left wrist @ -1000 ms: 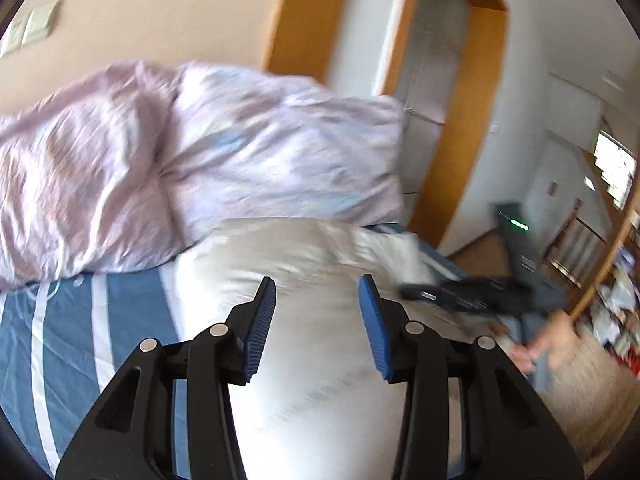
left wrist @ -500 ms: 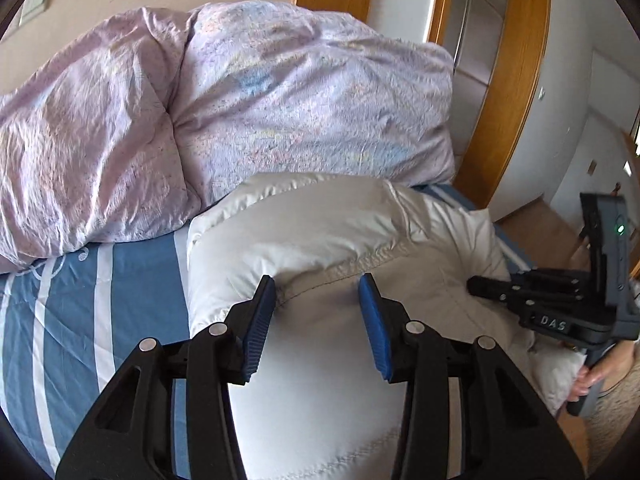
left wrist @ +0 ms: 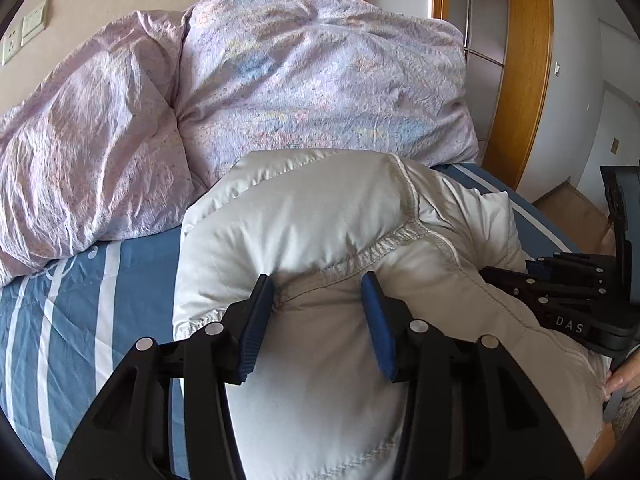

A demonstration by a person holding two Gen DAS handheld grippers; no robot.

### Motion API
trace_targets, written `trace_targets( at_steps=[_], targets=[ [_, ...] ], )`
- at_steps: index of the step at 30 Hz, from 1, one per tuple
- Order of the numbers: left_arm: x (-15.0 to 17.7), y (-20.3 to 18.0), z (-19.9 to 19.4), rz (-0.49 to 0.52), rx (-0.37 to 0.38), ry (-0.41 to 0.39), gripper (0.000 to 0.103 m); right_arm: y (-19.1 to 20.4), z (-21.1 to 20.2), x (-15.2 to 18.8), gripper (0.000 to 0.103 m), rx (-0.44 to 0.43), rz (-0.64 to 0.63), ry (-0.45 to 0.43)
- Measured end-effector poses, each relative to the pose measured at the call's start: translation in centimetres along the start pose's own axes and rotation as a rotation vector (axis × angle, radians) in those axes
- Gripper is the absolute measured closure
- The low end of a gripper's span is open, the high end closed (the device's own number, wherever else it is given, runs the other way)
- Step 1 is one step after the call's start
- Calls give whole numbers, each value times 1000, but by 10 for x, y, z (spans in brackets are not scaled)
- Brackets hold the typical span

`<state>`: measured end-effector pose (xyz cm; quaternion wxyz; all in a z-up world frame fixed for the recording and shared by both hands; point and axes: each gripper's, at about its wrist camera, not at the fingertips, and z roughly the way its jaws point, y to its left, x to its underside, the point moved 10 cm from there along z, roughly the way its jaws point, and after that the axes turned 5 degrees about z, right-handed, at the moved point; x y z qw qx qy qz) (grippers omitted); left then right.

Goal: Fold large clothes

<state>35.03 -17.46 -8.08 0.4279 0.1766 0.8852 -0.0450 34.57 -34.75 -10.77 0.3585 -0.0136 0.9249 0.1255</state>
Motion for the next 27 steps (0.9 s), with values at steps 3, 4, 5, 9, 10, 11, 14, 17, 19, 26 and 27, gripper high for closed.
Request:
trace_targets(
  at_steps=[3,4,5,9,10,11,14,17,19,26,27],
  targets=[
    [2,-2,4,5,-12,-3,55,-1,4,2,76,-3,5,-4],
    [3,-2,5,6,-14,-5,55,-1,5,3,76,-4,9,-7],
    [3,-2,7,3,-13,-7,55,-2,6,3,76,-4,12,-8],
    [5,-1,11,-7,-19,-20,54,-3,10,5,75,-13,26,-9],
    [5,-2,12,-4,-28,-26,54,-3,10,5,75,-17,30,-9],
    [5,-2,12,-1,-35,-28,54,-4,11,6,75,-22,35,-9],
    [5,-3,13,5,-54,-41,54,-6,13,6,75,-29,48,-11],
    [6,-3,15,-1,-53,-45,54,-7,15,7,75,-34,62,-14],
    [6,-2,16,0,-55,-44,53,-7,12,6,75,-39,74,-19],
    [4,-2,13,2,-57,-42,52,-11,-59,-35,65,66,101,-189],
    [4,-2,13,5,-59,-41,52,-6,-67,-41,64,57,102,-203]
  ],
)
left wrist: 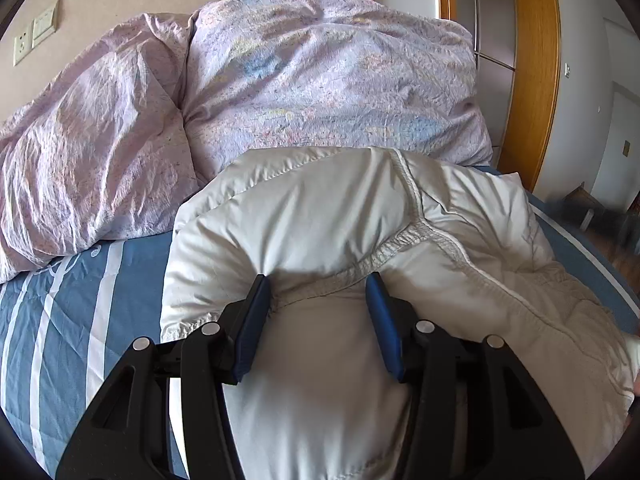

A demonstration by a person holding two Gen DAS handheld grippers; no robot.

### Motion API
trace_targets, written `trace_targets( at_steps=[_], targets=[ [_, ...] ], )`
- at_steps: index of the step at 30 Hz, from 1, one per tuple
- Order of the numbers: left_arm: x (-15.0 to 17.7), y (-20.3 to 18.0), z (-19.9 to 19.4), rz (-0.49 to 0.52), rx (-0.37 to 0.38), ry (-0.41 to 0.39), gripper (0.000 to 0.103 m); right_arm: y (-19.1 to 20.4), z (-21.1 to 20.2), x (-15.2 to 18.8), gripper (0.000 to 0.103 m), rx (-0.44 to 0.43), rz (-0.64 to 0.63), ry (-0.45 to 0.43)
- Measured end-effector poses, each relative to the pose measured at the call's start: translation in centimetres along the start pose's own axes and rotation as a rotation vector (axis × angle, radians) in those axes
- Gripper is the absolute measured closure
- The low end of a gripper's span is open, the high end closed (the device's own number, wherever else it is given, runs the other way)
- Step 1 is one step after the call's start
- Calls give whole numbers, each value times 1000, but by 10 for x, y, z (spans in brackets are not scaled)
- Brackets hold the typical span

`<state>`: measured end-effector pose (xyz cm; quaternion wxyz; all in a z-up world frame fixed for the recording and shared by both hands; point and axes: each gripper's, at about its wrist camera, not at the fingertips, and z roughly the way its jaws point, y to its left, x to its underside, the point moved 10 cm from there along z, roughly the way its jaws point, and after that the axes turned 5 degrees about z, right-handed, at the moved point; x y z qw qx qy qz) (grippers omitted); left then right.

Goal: Fold large clothes

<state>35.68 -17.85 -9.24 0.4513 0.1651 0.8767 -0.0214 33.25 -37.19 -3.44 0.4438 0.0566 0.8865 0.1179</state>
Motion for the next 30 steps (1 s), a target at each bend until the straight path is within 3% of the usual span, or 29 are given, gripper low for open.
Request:
trace_targets(
  at_steps=[4,9,24,27,30],
  targets=[
    [-1,-2,1,19,-15,9,52,31,20,1,67,5,-104,87],
    [-1,-4,3,39,-32,18,52,19,69,23,73,19,-74,235],
    [-1,-10,10,65,-68,15,52,8,90,38,72,-46,-24,129],
    [-1,-10,8,83,-82,16,51,8,70,35,70,-9,-25,130],
    [-1,-9,8,85,-83,19,51,14,31,41,69,-105,24,117]
  ],
)
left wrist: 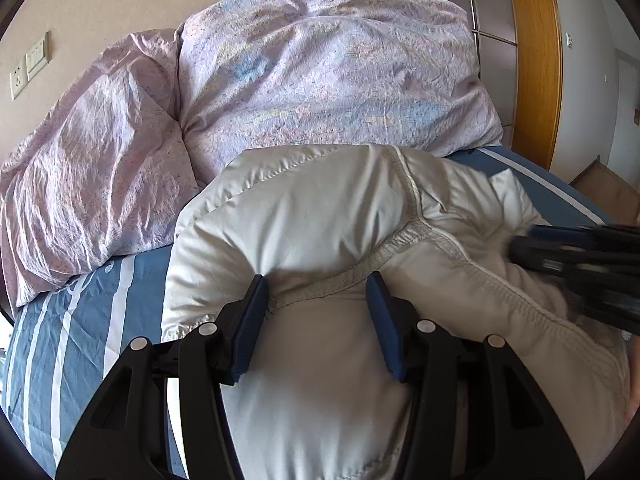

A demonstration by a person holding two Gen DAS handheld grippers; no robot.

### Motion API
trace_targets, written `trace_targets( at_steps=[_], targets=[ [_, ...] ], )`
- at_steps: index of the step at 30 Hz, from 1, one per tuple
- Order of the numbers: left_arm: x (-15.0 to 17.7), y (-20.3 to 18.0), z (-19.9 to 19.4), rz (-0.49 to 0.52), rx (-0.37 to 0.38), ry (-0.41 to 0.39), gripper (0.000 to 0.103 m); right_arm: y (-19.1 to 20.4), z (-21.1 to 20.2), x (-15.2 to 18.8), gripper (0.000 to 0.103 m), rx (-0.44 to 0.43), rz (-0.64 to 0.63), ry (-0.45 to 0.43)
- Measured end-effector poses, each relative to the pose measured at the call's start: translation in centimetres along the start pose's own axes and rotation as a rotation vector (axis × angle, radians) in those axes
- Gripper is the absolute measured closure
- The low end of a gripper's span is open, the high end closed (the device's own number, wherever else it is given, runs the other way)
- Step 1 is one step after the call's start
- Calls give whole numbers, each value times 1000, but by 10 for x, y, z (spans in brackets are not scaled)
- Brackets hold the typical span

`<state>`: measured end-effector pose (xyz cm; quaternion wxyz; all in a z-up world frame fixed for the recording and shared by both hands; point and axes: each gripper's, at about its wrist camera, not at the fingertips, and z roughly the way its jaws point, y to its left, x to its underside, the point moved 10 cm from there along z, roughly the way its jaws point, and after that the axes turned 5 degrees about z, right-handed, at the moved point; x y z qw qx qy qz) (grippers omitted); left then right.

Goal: Fold large clothes

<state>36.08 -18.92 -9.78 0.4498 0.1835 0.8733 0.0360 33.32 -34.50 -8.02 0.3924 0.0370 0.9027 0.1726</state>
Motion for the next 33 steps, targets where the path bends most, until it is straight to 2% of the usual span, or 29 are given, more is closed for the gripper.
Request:
trace_targets(
  at_steps=[4,8,11,16,19,20,22,24,28,30,33],
  targets=[
    [0,0,-1,6,-5,-1,51,6,-23,23,69,-14,-31,4],
    [-1,-1,-1,13,-15,-3,51,-3,-8,40,68,23,-35,49],
    [-1,-1,-1,8,-15,1,51,-1,5,47,68,54,-100,2],
    [-2,-1,-1,7,-25,-6,50,-4,8,50,68,46,-61,-28],
    [-3,4,-8,-18,8,-23,46,0,0,41,67,62,-24,35],
    [-5,7,-13,-28,28,-29,43,2,-5,35,66,34,-1,46],
    [-8,15,-19,-60,52,-26,34,10,-16,17,66,-21,30,14],
    [-16,26,-23,-103,82,-13,34,12,-18,1,66,-11,36,-7],
    [-34,42,-22,-118,55,-23,34,3,5,-20,66,57,57,16],
    [-35,42,-8,-98,33,3,34,-6,24,-21,65,72,79,66],
    [-32,36,7,-100,56,47,33,-15,40,-13,65,71,79,98]
  ],
)
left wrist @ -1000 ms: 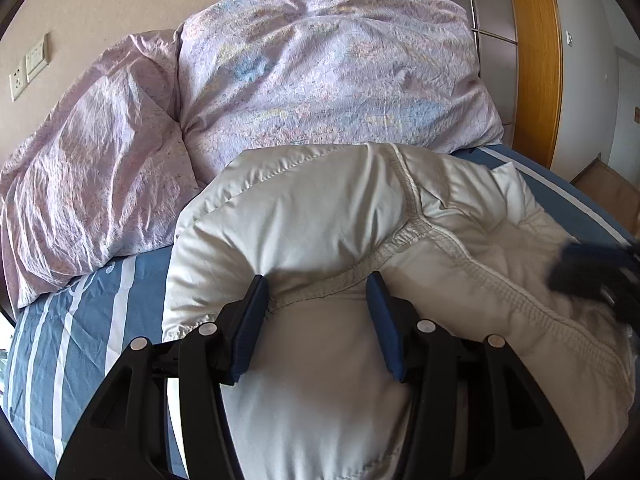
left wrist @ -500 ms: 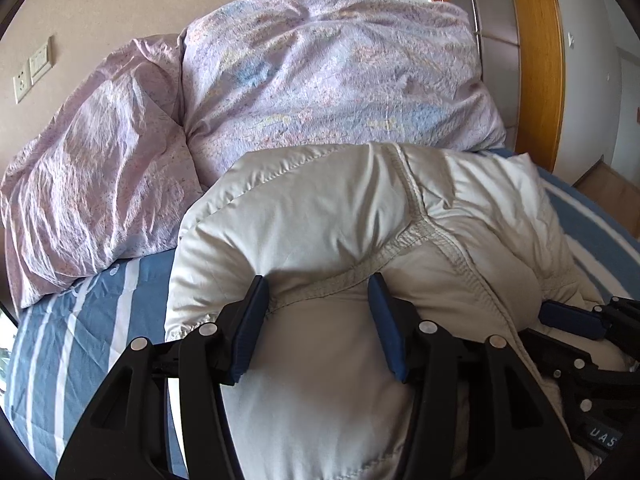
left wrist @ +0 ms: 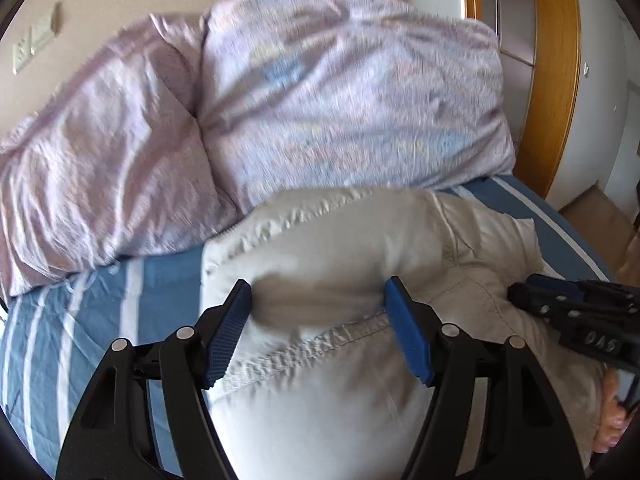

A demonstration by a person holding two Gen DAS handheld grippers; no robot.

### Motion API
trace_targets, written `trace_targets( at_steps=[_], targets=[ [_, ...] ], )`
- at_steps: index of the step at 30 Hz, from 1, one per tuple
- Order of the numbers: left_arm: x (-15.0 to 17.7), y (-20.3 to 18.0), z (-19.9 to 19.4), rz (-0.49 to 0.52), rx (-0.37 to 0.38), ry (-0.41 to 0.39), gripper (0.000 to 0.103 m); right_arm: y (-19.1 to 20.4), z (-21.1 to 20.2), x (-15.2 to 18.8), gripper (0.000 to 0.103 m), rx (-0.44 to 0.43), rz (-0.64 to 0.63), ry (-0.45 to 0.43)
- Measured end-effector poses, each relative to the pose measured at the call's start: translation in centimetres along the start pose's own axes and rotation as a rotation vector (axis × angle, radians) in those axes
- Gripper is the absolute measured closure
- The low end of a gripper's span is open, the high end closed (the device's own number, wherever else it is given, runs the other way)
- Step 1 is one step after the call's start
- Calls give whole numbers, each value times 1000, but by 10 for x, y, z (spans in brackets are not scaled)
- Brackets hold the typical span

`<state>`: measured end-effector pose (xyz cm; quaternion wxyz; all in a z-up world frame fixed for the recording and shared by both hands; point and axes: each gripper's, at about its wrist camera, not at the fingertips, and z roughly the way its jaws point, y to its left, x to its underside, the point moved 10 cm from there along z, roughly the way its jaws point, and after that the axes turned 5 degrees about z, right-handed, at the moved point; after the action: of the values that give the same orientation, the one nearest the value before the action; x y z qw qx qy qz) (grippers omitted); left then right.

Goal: Fold large clothes

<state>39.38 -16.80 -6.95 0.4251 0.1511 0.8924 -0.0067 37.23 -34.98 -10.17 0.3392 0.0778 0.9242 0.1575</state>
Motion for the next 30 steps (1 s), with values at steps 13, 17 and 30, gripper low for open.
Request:
trace_targets(
  at_steps=[13,17,30],
  targets=[
    [9,-18,30,-16,-7,26,24,-16,17,6,65,-28,30,-81],
    [11,-18,30,0,-21,26,24,-10,2,6,62,37,-16,-59],
    [11,-21,36,33,-67,43,23,-15,3,26,51,15,-36,-93]
  ],
)
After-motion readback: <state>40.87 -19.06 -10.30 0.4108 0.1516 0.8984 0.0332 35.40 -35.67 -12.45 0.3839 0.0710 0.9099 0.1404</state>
